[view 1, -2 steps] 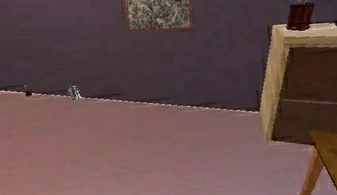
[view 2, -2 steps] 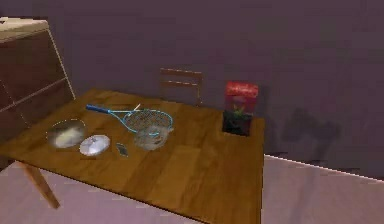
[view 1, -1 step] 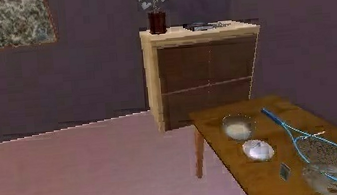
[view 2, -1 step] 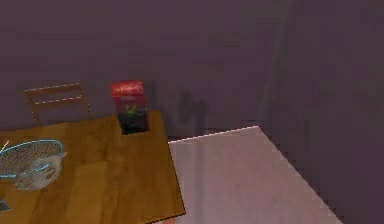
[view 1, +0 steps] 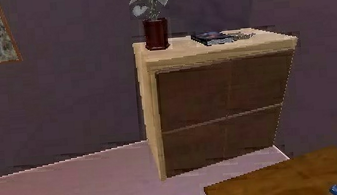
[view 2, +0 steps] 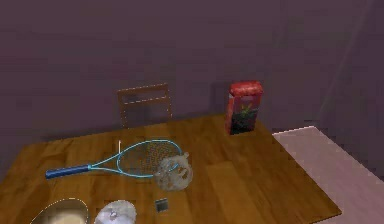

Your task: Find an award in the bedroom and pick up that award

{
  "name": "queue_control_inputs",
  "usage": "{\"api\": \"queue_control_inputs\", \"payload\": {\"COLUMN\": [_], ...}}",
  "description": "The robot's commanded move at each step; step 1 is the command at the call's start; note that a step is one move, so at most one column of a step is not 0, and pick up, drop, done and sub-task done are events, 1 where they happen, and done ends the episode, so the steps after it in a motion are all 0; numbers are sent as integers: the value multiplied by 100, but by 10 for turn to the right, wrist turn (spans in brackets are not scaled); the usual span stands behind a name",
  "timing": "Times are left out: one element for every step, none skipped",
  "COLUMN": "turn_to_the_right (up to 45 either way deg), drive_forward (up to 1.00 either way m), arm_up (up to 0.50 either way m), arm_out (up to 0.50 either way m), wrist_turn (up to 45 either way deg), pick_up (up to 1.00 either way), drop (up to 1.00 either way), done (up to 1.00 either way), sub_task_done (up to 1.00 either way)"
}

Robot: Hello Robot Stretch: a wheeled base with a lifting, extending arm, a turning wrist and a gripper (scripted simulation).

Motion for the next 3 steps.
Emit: {"api": "queue_control_inputs", "payload": {"turn_to_the_right": [0, 0, 0], "drive_forward": [0, 0, 0], "arm_up": [50, 22, 0], "arm_out": [0, 0, 26], "wrist_turn": [0, 0, 0], "pick_up": [0, 0, 0], "drop": [0, 0, 0], "done": [0, 0, 0], "sub_task_done": [0, 0, 0]}}
